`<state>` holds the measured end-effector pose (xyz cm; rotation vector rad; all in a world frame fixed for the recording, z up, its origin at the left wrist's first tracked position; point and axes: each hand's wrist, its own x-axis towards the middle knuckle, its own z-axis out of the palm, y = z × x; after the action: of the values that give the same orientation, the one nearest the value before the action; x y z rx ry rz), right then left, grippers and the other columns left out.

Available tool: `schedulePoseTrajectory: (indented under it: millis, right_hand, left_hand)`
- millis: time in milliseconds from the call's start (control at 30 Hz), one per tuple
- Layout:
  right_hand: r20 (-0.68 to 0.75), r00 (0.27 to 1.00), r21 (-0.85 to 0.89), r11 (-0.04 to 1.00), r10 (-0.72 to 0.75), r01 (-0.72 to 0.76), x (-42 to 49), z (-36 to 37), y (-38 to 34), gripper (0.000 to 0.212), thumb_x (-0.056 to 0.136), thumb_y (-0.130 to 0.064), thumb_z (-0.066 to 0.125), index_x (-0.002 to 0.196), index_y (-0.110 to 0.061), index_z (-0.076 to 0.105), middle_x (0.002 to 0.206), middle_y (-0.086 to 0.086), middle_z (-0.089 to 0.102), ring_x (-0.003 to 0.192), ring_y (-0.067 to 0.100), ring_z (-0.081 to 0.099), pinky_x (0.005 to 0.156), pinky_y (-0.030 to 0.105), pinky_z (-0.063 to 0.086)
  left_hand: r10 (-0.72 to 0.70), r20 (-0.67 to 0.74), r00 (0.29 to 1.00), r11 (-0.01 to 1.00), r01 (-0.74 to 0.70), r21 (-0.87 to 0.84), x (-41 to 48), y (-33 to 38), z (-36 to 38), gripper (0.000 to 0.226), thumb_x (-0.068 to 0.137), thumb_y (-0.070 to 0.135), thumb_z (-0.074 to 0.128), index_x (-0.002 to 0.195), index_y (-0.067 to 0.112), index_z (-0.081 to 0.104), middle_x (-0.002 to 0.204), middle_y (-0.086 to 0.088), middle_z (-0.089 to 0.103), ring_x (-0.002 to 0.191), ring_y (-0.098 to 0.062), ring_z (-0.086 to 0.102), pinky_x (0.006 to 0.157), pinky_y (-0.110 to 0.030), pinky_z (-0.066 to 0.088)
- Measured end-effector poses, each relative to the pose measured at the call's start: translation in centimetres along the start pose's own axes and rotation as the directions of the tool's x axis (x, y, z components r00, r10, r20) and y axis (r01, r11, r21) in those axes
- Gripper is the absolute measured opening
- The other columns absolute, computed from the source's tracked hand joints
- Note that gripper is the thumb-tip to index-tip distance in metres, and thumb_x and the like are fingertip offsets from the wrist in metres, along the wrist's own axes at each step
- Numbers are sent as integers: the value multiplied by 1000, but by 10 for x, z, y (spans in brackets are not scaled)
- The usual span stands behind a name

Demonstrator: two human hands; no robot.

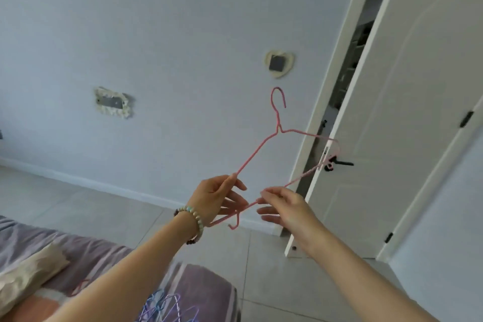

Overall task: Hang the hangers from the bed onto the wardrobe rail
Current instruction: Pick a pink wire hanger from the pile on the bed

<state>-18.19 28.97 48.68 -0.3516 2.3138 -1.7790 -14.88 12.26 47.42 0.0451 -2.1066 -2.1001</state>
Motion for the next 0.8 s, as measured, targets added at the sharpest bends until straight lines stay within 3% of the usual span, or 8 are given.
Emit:
schedulePoseTrajectory:
  millis: [200, 333, 433, 600, 800]
  right_hand:
    - [-112, 978, 14, 984, -175, 177, -57, -116, -81, 29, 92, -40, 54, 109, -19, 64, 97, -2, 71, 89, 13, 69, 80, 25, 57]
    - [-222, 931, -17, 956, -291, 294, -111, -190, -113, 22, 91, -32, 57, 98, -17, 70, 95, 2, 72, 90, 17, 68, 81, 27, 55]
    - [-336, 867, -68, 927, -368, 368, -161, -246, -129, 16, 90, -28, 58, 89, -17, 70, 87, 0, 72, 81, 12, 67, 73, 22, 54]
    - [-494, 755, -132, 896, -431, 424, -250, -345, -140, 19, 91, -26, 58, 96, -11, 69, 82, -4, 72, 74, 8, 66, 69, 18, 54]
    - [-633, 635, -165, 879, -442, 447, -349, -456, -136, 20, 92, -23, 57, 95, -8, 69, 81, -4, 70, 73, 9, 64, 72, 24, 54]
  left_hand:
    - [57, 306, 950, 981, -110, 159, -13, 104, 96, 32, 95, 34, 41, 84, 14, 64, 70, -7, 72, 71, -22, 71, 69, -28, 59]
    - [70, 470, 880, 967, -175, 184, -34, 168, 170, 35, 94, 37, 43, 83, 14, 66, 72, -8, 72, 72, -21, 72, 71, -32, 59]
    - [81, 570, 818, 965, -208, 162, -54, 209, 230, 35, 92, 40, 45, 84, 14, 67, 72, -7, 71, 73, -20, 72, 70, -31, 59]
    - [119, 709, 695, 970, -233, 66, -87, 258, 340, 36, 92, 41, 46, 82, 16, 69, 72, -3, 70, 76, -21, 71, 62, -28, 56]
    - [188, 801, 569, 973, -220, -72, -140, 293, 476, 36, 94, 38, 44, 77, 13, 63, 78, -5, 71, 76, -23, 71, 59, -28, 56]
